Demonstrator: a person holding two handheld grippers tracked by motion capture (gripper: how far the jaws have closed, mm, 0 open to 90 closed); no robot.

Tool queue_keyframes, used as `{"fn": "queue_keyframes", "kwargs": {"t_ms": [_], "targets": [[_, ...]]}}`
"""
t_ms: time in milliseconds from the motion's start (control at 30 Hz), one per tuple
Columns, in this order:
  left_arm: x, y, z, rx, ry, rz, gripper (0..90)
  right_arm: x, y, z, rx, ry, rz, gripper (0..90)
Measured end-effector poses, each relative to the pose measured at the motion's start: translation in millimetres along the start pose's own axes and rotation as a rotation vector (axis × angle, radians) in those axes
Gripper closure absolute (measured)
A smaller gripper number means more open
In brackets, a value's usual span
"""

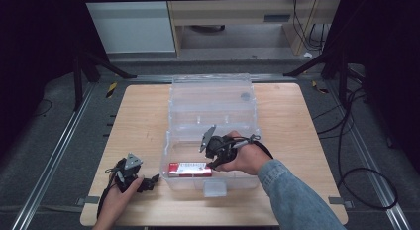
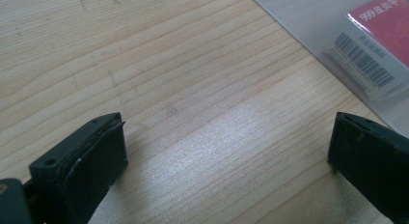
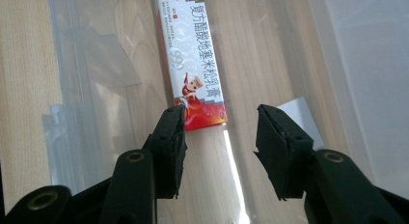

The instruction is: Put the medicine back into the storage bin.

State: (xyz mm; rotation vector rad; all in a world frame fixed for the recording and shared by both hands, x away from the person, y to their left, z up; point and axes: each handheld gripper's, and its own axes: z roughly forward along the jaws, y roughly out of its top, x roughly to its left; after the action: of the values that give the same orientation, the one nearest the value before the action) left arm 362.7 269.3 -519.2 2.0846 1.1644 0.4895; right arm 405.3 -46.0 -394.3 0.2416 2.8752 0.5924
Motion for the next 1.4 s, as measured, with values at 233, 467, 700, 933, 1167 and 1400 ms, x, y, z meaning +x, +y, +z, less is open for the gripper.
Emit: {"fn": "queue_keyframes", "kwargs": {"t_ms": [233, 467, 700, 933, 1167, 1400], "targets": [[0.0, 0.0, 0.0, -0.001, 0.0, -0.001, 0.0, -2.5, -10.3, -13.9, -0.011, -0.015, 0.019, 55.9], [1.8, -0.7, -1.6, -0.002, -0.011, -0.005, 0.0, -6.7, -21.7, -27.7, -0.032, -0.031, 0.058, 55.6], [4.5, 1.6, -13.9, -0.049, -0.017, -0.024, 3.5, -4.8, -20.2, -46.8, -0.033, -0.045, 0.063, 51.0], [1.4, 12.0, -34.3, -0.11, -0.031, -0.008, 4.6, -7.8, -11.5, -67.2, -0.013, -0.067, 0.059, 43.2], [-1.8, 34.6, -62.9, -0.146, -0.027, 0.038, 4.8, -16.7, -4.2, -85.6, 0.035, -0.09, 0.047, 33.6], [-6.8, 65.0, -92.8, -0.161, -0.058, 0.122, 6.6, -25.7, -4.3, -98.0, 0.039, -0.128, 0.068, 33.4]]}}
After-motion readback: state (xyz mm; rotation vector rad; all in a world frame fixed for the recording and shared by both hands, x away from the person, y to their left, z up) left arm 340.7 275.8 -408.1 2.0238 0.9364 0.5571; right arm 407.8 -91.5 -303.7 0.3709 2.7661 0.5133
